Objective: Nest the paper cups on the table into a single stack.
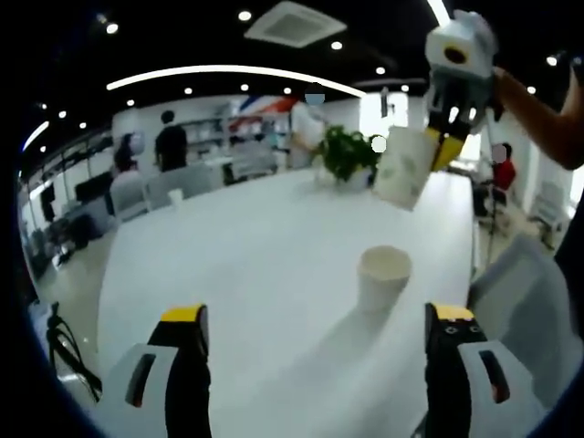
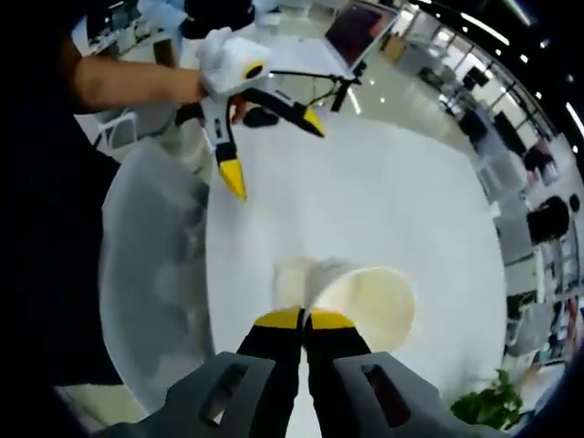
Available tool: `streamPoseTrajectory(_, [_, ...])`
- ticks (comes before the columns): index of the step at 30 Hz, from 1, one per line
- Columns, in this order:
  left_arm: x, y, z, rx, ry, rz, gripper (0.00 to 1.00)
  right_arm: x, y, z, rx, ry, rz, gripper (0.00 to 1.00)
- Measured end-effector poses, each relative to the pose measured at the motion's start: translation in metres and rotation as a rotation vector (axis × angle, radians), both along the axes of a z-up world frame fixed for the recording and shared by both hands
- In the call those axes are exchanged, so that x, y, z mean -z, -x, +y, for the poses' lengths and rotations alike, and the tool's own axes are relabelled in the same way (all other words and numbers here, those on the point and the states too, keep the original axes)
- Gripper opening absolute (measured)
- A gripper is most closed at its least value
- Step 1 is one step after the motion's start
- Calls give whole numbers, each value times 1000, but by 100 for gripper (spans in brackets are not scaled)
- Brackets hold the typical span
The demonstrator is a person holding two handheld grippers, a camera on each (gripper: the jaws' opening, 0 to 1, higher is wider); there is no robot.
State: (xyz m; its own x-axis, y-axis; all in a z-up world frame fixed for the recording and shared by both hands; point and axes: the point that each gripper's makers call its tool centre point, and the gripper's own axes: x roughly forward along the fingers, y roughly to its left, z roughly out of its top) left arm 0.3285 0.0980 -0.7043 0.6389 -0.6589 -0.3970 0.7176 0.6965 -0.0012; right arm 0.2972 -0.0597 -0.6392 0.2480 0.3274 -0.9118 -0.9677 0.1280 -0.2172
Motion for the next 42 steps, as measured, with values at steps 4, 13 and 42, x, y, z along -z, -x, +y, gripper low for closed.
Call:
streamPoseTrajectory(4, [-1,0,-1,1,1,-1,97,8,-3,-4,4,31,5,0])
streamPoseTrajectory(13, [-1,1,0,-5,7,-3,97,12,-1,-3,5,32,29,0])
streamPoseTrajectory(42, [2,-1,3,-11,17,1,96,39,-1,4,11,88,83,0])
